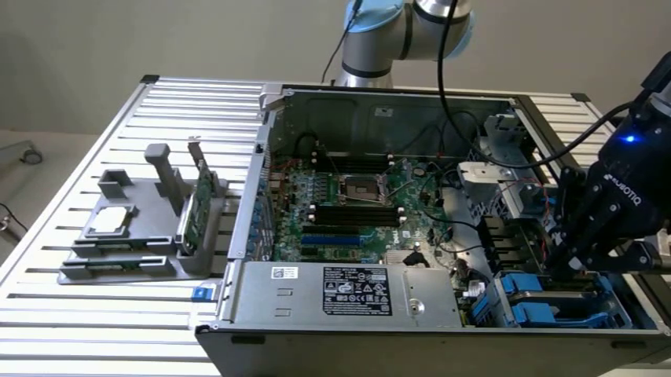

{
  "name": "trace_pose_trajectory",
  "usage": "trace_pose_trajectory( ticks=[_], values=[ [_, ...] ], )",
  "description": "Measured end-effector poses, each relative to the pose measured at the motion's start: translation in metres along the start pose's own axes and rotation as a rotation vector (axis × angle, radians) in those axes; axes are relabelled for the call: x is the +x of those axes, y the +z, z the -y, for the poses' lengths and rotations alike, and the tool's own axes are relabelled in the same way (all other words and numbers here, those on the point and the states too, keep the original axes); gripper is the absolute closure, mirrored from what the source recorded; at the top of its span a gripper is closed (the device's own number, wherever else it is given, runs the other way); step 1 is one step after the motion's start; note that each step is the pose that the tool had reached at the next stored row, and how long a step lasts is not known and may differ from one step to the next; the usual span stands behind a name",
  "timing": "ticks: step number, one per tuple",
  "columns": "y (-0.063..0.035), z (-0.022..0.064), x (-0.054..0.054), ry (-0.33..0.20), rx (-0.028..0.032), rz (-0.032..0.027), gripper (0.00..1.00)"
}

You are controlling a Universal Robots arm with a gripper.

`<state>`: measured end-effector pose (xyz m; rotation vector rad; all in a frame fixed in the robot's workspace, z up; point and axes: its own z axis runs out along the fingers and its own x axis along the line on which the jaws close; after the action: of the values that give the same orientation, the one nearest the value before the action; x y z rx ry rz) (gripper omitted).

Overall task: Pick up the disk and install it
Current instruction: 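Insert the second disk wire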

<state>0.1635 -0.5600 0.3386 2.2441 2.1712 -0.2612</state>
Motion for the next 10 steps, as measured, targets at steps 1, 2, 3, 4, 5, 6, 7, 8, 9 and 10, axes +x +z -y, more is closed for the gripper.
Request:
trace_pose_trajectory(
  ticks=[1, 2, 3, 4, 5, 6, 7, 8, 9, 10],
  values=[
    [0.0, 0.0, -0.0002, 0.0, 0.0, 0.0, 0.84],
    [0.0, 0.0, -0.0002, 0.0, 0.0, 0.0, 0.84],
    [0.0, 0.0, -0.0002, 0.0, 0.0, -0.0001, 0.84],
    [0.0001, 0.0, -0.0003, 0.0, 0.0, -0.0002, 0.84],
    [0.0001, 0.0, -0.0005, 0.0, 0.0, -0.0001, 0.84],
    [0.0001, -0.0001, -0.0008, 0.0, 0.0, -0.0002, 0.84],
    [0.0003, -0.0001, -0.0011, 0.0, 0.0, -0.0005, 0.84],
    [0.0002, -0.0002, -0.0014, 0.0, 0.0, -0.0003, 0.84],
    [0.0002, -0.0002, -0.0016, 0.0, 0.0, -0.0003, 0.84],
    [0.0003, -0.0002, -0.0019, 0.0, 0.0001, -0.0003, 0.84]
  ],
)
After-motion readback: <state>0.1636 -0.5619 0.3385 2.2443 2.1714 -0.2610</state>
